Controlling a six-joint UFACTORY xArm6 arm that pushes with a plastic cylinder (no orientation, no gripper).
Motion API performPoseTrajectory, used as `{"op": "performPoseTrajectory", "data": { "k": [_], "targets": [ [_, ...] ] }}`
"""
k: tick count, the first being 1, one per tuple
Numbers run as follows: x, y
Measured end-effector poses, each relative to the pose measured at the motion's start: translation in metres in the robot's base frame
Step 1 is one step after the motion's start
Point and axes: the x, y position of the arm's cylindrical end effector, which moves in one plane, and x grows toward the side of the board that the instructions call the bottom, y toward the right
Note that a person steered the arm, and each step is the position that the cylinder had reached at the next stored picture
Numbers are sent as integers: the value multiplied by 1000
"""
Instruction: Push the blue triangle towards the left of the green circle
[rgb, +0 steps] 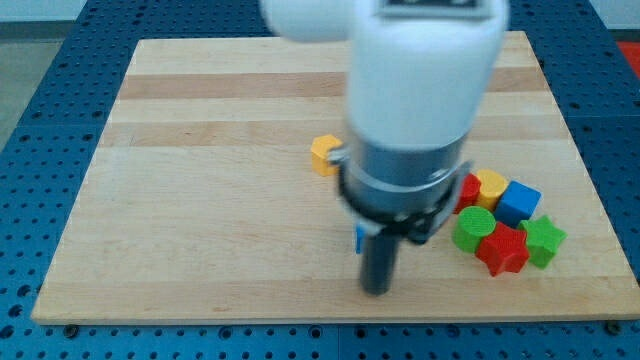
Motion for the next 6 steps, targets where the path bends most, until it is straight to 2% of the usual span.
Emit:
{"op": "performPoseTrajectory", "data": {
  "k": [1, 3, 4, 5, 6],
  "targets": [
    [12, -42],
    [-77, -55],
    [-79, -48],
    [-88, -6],
    [-88, 5]
  ]
}}
